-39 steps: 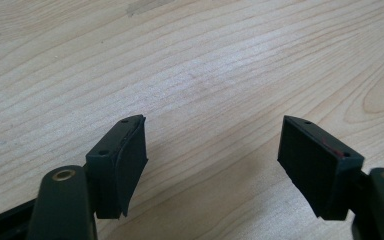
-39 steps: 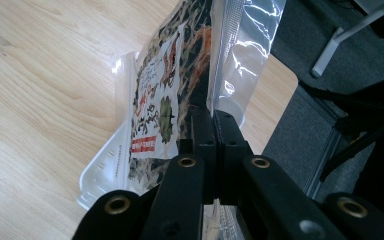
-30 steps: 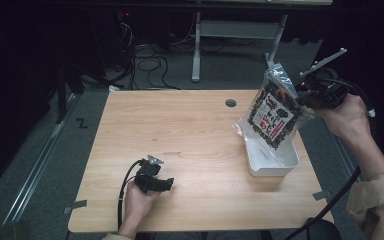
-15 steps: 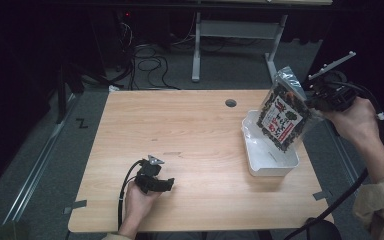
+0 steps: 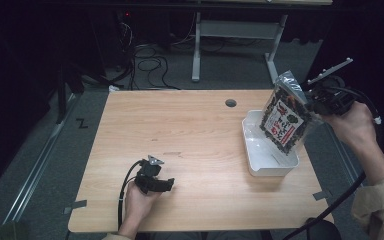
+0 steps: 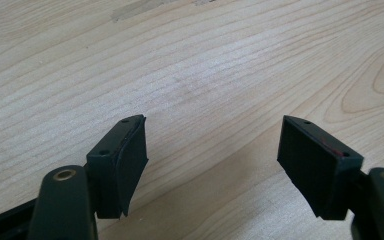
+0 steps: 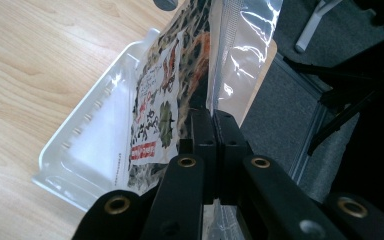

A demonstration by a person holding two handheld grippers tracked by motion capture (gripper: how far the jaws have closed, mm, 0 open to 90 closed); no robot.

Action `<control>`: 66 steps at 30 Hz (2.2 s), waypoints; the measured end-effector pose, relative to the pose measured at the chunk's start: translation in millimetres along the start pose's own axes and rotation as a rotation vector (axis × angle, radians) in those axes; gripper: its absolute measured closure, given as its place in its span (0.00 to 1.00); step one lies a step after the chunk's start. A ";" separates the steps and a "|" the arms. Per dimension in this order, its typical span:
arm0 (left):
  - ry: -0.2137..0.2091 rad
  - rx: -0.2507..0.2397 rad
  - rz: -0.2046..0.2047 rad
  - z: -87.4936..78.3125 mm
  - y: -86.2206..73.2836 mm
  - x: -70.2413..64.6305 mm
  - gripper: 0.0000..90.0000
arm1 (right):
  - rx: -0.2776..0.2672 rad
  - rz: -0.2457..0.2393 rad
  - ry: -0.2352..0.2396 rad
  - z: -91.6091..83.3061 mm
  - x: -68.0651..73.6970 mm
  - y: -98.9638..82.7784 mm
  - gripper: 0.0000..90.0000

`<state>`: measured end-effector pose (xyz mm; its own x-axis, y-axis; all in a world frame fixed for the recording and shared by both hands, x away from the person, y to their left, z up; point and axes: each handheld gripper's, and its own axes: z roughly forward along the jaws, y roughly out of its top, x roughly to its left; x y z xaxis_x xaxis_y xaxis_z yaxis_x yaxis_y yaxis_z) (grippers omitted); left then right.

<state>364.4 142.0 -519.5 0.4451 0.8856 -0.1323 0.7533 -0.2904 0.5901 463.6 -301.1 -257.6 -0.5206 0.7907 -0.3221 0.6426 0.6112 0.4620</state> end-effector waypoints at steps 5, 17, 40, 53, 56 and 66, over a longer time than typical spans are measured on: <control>0.000 -0.002 -0.001 -0.4 0.0 0.3 0.32 | 0.014 -0.014 -0.004 8.4 3.2 -1.9 1.00; -0.006 -0.004 0.008 -0.7 -0.2 -0.8 0.32 | 0.019 -0.023 0.010 29.0 10.2 -8.0 1.00; -0.011 -0.013 0.008 -1.3 -0.4 -1.4 0.32 | 0.034 0.003 0.037 48.3 9.6 -14.9 0.95; -0.014 -0.019 0.008 -2.4 -0.4 -0.6 0.34 | 0.037 0.007 -0.012 55.2 6.4 -18.5 0.80; -0.012 -0.019 0.008 -2.3 -0.4 -1.0 0.34 | 0.013 0.028 -0.008 52.9 3.6 -19.3 0.73; -0.010 -0.017 0.009 -2.4 -0.4 -1.0 0.34 | 0.008 0.060 -0.017 51.0 -2.0 -22.8 0.59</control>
<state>362.4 142.1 -517.7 0.4568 0.8792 -0.1351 0.7409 -0.2920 0.6048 478.6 -314.8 -309.7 -0.4713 0.8264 -0.3080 0.6767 0.5628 0.4747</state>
